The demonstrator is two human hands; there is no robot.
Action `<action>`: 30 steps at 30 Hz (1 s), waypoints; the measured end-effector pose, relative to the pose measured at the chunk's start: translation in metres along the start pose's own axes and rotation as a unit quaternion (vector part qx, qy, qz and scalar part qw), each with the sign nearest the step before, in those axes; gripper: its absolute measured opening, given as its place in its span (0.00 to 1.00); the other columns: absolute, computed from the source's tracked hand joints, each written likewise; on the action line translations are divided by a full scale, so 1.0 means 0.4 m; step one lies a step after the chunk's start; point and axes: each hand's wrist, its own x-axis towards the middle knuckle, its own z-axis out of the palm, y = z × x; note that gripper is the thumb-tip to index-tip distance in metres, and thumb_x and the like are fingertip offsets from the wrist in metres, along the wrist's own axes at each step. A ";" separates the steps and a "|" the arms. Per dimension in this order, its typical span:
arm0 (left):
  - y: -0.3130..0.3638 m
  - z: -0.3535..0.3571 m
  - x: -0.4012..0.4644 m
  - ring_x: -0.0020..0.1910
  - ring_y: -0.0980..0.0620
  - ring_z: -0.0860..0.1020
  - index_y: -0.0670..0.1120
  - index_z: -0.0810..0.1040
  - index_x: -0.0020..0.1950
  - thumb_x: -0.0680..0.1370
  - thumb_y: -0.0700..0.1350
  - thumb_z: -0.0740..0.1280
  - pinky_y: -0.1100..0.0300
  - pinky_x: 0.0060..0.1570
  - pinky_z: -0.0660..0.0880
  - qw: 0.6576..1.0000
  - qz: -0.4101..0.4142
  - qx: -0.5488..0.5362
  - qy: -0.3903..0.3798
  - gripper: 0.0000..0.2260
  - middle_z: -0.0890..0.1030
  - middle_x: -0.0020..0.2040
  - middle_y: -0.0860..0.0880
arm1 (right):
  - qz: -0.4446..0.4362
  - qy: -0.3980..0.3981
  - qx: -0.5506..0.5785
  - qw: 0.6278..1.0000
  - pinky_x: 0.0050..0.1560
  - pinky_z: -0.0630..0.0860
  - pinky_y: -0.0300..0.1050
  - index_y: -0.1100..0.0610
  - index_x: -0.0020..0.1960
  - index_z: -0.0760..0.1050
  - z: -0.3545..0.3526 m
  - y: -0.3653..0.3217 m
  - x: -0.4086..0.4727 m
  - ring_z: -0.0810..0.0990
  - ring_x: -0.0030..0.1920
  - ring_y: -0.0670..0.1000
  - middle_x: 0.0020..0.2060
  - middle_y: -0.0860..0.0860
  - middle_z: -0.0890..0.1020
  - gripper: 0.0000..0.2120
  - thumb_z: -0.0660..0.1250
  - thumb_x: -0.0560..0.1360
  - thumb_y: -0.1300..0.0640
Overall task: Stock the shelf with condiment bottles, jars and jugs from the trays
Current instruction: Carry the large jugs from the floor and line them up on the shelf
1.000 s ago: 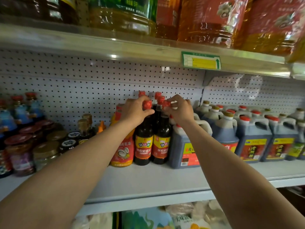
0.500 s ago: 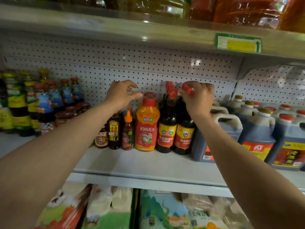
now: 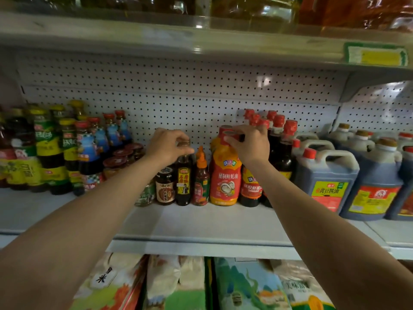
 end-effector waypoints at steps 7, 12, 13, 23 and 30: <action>-0.032 0.026 0.023 0.53 0.49 0.80 0.59 0.79 0.53 0.69 0.55 0.77 0.49 0.52 0.78 1.000 -0.019 -0.001 0.002 0.14 0.82 0.55 0.53 | -0.026 0.029 -0.032 0.999 0.51 0.71 0.45 0.53 0.58 0.83 0.049 -0.058 -0.034 0.71 0.62 0.58 0.51 0.51 0.85 0.19 0.75 0.71 0.44; -0.037 0.022 0.025 0.49 0.51 0.80 0.60 0.79 0.48 0.70 0.52 0.77 0.50 0.51 0.79 0.999 -0.007 -0.034 0.002 0.11 0.81 0.53 0.53 | -0.053 0.064 -0.050 0.995 0.49 0.73 0.50 0.54 0.50 0.85 0.057 -0.070 -0.057 0.73 0.56 0.60 0.47 0.52 0.86 0.15 0.76 0.70 0.45; -0.036 0.019 0.025 0.50 0.51 0.80 0.59 0.80 0.50 0.70 0.51 0.77 0.51 0.51 0.79 0.999 -0.004 -0.036 -0.001 0.12 0.82 0.53 0.53 | -0.054 0.063 -0.053 0.995 0.49 0.73 0.51 0.54 0.50 0.85 0.055 -0.072 -0.058 0.74 0.57 0.60 0.48 0.52 0.86 0.14 0.75 0.71 0.45; -0.114 -0.088 -0.032 0.62 0.50 0.77 0.52 0.74 0.70 0.71 0.52 0.77 0.54 0.62 0.72 0.996 -0.005 -0.089 0.012 0.28 0.79 0.64 0.48 | -0.030 0.064 -0.070 0.995 0.51 0.72 0.47 0.53 0.53 0.85 0.075 -0.122 -0.069 0.73 0.58 0.59 0.51 0.50 0.85 0.14 0.74 0.72 0.46; -0.267 -0.148 -0.150 0.47 0.52 0.80 0.48 0.78 0.54 0.72 0.52 0.77 0.53 0.49 0.78 0.985 -0.041 -0.116 0.122 0.16 0.82 0.45 0.52 | 0.076 -0.027 0.098 0.992 0.50 0.73 0.49 0.52 0.49 0.81 0.188 -0.210 -0.211 0.76 0.54 0.52 0.46 0.45 0.83 0.13 0.74 0.72 0.44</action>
